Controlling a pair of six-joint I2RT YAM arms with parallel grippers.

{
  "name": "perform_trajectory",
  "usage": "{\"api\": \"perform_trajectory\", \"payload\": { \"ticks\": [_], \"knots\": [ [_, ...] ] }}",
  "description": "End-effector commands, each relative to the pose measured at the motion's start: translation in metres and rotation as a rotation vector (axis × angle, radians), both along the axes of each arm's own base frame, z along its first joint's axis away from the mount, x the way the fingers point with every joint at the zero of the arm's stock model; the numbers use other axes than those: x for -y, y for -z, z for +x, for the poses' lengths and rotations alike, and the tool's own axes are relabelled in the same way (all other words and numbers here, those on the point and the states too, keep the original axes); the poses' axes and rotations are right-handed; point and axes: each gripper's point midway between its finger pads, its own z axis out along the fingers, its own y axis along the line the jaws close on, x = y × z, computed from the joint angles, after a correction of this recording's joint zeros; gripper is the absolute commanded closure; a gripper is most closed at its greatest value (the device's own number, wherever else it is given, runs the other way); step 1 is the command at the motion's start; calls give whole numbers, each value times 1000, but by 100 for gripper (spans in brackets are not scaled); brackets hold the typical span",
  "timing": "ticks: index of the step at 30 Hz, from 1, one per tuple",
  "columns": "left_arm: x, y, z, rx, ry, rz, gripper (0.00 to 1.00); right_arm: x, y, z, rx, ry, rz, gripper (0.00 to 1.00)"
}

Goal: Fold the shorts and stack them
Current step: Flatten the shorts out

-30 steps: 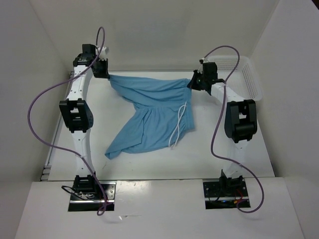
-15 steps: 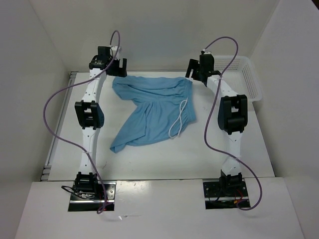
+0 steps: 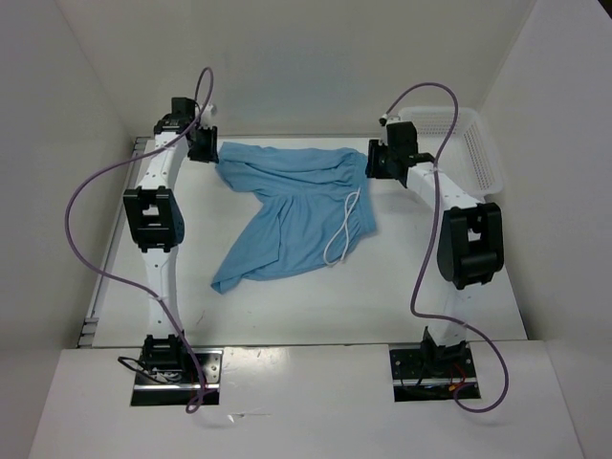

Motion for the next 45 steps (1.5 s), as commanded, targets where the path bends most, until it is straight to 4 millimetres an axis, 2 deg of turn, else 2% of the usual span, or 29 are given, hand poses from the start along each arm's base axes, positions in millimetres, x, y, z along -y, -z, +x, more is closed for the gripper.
{"api": "perform_trajectory", "payload": {
  "ticks": [1, 2, 3, 4, 5, 6, 9, 10, 15, 18, 19, 22, 23, 24, 26, 28, 29, 30, 31, 32, 33, 35, 36, 37, 38, 39, 40, 41, 45],
  "knots": [
    [23, 19, -10, -51, 50, -22, 56, -4, 26, -35, -88, -88, -38, 57],
    [29, 25, -11, -60, 60, -22, 51, -4, 39, -43, -119, -102, -43, 54],
    [36, 25, -11, -61, 73, -21, 43, -7, 47, -51, -146, -111, -47, 46],
    [36, 28, -7, -53, 73, -21, 33, -8, 52, -55, -161, -121, -40, 42],
    [36, 36, -7, -67, 73, -22, 30, -6, 62, -63, -190, -129, -52, 41],
    [45, 30, -5, -53, 91, -31, 27, -9, 62, -64, -192, -139, -43, 41],
    [50, 49, -7, -85, 100, -31, 23, -10, 73, -76, -233, -174, -45, 38],
    [47, 49, -7, -85, 90, -18, 23, -9, 74, -80, -237, -174, -46, 38],
    [34, 84, -14, -145, 34, 75, 28, -6, 94, -100, -306, -187, -53, 35],
    [27, 78, -15, -137, 19, 82, 29, -5, 95, -105, -317, -187, -54, 33],
    [20, 68, -13, -120, 8, 81, 29, -6, 98, -109, -328, -194, -47, 33],
    [29, 55, -19, -112, 38, 39, 29, -7, 105, -118, -358, -202, -41, 33],
    [29, 65, -23, -132, 39, 39, 29, -7, 109, -123, -373, -208, -35, 33],
    [31, 63, -26, -133, 46, 29, 29, -8, 109, -123, -375, -201, -30, 33],
    [31, 76, -30, -156, 46, 29, 29, -7, 115, -125, -386, -201, -31, 33],
    [39, 85, -34, -179, 62, 22, 29, -7, 115, -125, -386, -201, -31, 35],
    [48, 89, -37, -185, 81, 13, 29, -5, 119, -125, -394, -194, -40, 39],
    [54, 89, -37, -185, 92, 14, 33, -5, 119, -125, -394, -194, -40, 52],
    [54, 94, -41, -199, 92, 14, 38, -3, 120, -125, -393, -186, -49, 60],
    [58, 98, -45, -211, 102, 15, 50, -2, 117, -121, -383, -179, -56, 67],
    [58, 96, -46, -211, 102, 15, 57, 3, 118, -120, -381, -160, -78, 80],
    [63, 98, -53, -222, 111, 16, 74, 7, 113, -118, -364, -155, -101, 89],
    [62, 103, -61, -233, 111, 16, 87, 10, 110, -116, -354, -141, -115, 93],
    [62, 107, -68, -243, 111, 17, 91, 10, 106, -115, -340, -152, -123, 98],
    [62, 99, -69, -218, 111, 16, 95, 13, 107, -117, -346, -155, -138, 100],
    [61, 102, -77, -227, 111, 16, 99, 13, 103, -116, -334, -166, -147, 100],
    [60, 118, -99, -280, 111, 17, 100, 16, 100, -117, -330, -167, -162, 100],
    [60, 105, -100, -247, 111, 17, 100, 17, 101, -120, -343, -175, -171, 100],
    [49, 97, -136, -268, 91, 31, 100, 22, 92, -135, -347, -224, -212, 100]
  ]
}}
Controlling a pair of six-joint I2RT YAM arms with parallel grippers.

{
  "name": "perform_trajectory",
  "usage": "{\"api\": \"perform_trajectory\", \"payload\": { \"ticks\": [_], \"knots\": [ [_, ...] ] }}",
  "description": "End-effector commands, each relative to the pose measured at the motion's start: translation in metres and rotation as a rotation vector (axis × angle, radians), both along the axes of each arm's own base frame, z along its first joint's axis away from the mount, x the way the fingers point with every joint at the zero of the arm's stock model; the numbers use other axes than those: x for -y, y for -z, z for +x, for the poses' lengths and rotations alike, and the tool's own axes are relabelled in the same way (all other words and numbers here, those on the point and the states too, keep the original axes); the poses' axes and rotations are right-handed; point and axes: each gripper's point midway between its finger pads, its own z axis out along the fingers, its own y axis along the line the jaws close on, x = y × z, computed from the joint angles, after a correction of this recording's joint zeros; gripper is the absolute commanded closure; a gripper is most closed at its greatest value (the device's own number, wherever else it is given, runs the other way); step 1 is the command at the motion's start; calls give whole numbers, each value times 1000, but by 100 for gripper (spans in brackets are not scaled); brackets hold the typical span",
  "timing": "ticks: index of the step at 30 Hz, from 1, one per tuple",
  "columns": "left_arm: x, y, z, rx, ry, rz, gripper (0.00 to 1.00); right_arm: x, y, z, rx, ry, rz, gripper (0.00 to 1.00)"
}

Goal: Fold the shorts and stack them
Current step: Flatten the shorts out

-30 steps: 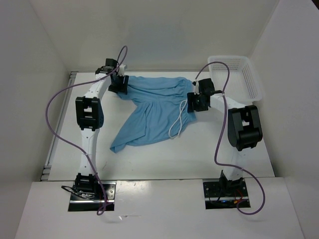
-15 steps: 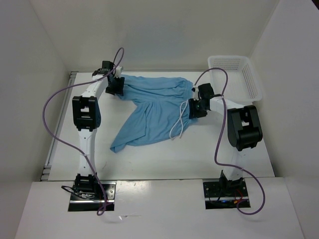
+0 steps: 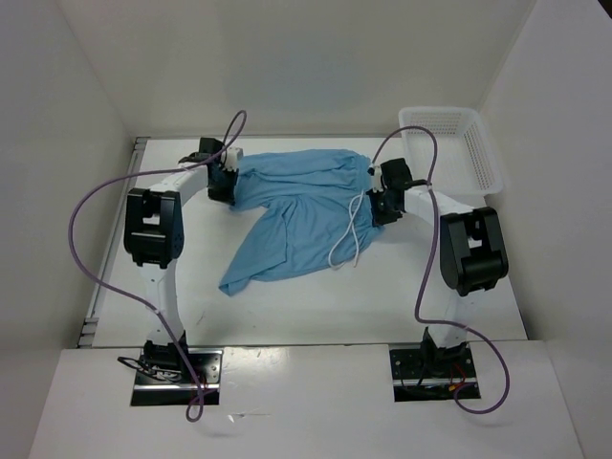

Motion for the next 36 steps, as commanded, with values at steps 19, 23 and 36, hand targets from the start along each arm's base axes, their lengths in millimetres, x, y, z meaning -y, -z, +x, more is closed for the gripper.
{"api": "perform_trajectory", "payload": {
  "ticks": [19, 23, 36],
  "knots": [
    [-54, -111, -98, 81, -118, 59, 20, -11, -43, -56, 44, -221, -12, 58],
    [20, -127, -122, 30, 83, -63, 20, -11, -29, -63, 33, -226, -5, 56],
    [142, -42, -181, -51, 431, 132, 22, -11, -19, -66, 63, -218, 3, 56]
  ]
}}
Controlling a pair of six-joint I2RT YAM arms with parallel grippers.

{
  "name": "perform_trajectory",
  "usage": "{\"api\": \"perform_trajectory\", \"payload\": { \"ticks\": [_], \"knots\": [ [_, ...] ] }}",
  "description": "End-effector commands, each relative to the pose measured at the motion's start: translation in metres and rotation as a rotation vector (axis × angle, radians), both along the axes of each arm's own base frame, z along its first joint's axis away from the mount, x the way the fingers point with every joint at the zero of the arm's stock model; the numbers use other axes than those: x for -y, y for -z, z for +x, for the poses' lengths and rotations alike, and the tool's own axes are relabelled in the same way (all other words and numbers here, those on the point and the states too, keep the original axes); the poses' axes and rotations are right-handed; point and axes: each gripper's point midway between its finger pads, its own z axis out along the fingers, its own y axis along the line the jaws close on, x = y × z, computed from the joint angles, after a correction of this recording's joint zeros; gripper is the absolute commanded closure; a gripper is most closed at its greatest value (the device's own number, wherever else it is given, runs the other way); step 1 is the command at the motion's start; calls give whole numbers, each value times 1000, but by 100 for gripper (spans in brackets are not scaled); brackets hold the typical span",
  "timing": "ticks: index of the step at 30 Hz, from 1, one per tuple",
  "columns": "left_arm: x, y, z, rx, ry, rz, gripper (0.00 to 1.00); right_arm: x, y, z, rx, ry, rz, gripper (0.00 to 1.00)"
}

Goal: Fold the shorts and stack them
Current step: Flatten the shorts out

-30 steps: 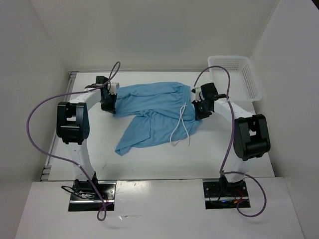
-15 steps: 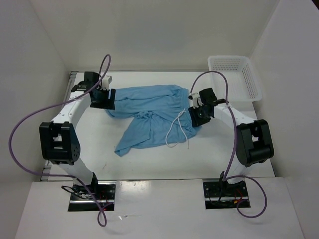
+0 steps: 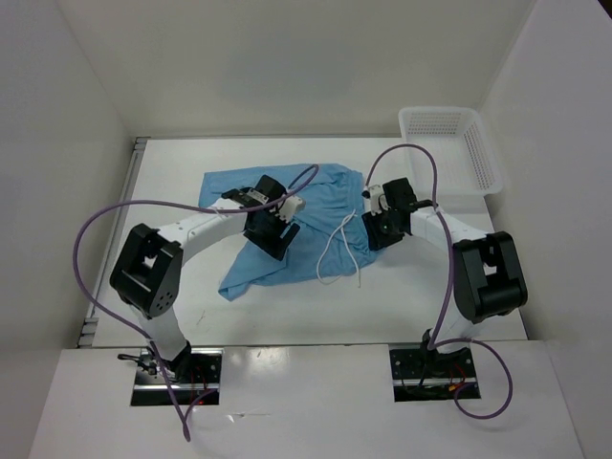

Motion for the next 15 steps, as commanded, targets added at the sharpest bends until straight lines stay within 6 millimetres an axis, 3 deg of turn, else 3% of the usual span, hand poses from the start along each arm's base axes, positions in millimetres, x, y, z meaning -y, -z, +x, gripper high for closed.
{"api": "perform_trajectory", "payload": {
  "ticks": [1, 5, 8, 15],
  "knots": [
    [-1, 12, 19, 91, -18, 80, 22, -1, -11, 3, 70, -2, 10, 56],
    [4, 36, 19, 100, -1, 138, 23, 0, -14, 5, 100, 11, 12, 56],
    [24, 31, 18, 80, 37, 68, 23, 0, -14, 5, 100, 11, 12, 56],
    [24, 38, 6, 26, 54, 60, 25, 2, -13, 4, 114, 8, 3, 56]
  ]
}}
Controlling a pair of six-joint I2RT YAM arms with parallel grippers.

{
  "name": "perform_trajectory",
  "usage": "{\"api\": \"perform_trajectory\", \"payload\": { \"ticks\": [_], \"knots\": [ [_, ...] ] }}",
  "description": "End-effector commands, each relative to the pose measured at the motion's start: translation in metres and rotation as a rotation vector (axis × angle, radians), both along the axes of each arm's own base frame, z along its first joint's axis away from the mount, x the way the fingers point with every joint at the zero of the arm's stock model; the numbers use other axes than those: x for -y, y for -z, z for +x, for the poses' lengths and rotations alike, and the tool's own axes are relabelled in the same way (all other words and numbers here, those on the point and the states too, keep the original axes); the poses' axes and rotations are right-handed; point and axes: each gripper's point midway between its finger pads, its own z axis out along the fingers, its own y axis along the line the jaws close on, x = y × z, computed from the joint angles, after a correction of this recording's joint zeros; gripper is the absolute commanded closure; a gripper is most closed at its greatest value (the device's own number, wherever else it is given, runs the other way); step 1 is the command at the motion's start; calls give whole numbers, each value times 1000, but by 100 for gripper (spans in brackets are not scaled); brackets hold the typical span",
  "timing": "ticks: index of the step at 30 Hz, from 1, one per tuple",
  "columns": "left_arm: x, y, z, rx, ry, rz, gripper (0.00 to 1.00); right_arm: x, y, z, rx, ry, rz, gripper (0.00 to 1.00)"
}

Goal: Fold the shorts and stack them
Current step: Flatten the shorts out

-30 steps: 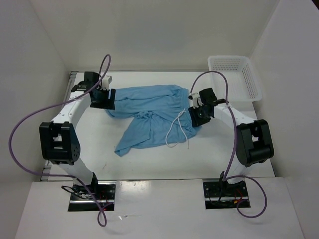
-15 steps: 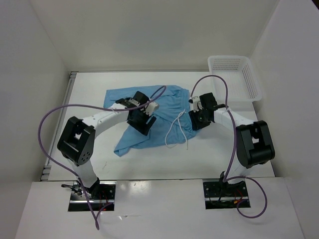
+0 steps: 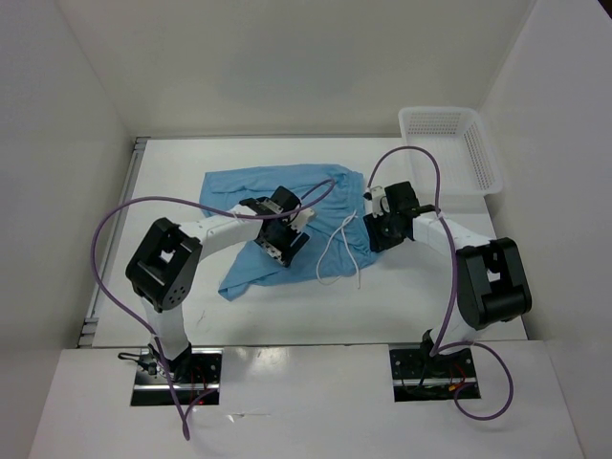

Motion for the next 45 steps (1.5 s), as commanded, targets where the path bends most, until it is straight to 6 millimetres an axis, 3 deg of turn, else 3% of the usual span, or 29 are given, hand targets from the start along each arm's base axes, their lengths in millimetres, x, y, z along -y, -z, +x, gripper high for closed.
{"api": "perform_trajectory", "payload": {
  "ticks": [1, 5, 8, 10, 15, 18, 21, 25, 28, 35, 39, 40, 45],
  "knots": [
    [8, -2, 0, -19, 17, -39, 25, 0, -11, 8, 70, 2, -3, 56],
    [10, -6, -1, -17, 21, -52, 33, 1, -9, 7, 73, -6, -7, 56],
    [5, 7, -4, -40, 15, -20, 49, 1, -7, 6, 73, -6, -7, 56],
    [2, 19, -9, -70, 15, 1, 57, 1, -7, 6, 76, -14, -12, 62],
    [-2, 22, -11, -73, 11, 14, 90, 1, -6, 8, 86, -14, -9, 74],
    [-12, 16, 3, -43, -28, 18, 100, 2, -2, 5, 80, -21, -15, 88],
    [-30, -2, 19, -20, -91, 12, 100, 3, 1, 2, 73, -32, -23, 100],
    [-60, -41, 51, 25, -200, -57, 100, 5, 4, -1, 72, -57, -38, 100],
    [-84, -60, 61, 26, -270, -115, 98, 6, 4, 0, 75, -66, -43, 100],
    [-108, -68, 66, -16, -337, -193, 94, 3, 5, -3, 69, -99, -39, 100],
    [-140, -71, 86, -8, -426, -211, 95, 6, 6, -5, 65, -104, -53, 100],
    [-161, -70, 93, -4, -479, -211, 97, 6, 6, -5, 65, -104, -53, 100],
    [-216, -53, 127, 3, -612, -210, 95, 6, 6, -4, 68, -113, -58, 100]
  ]
}}
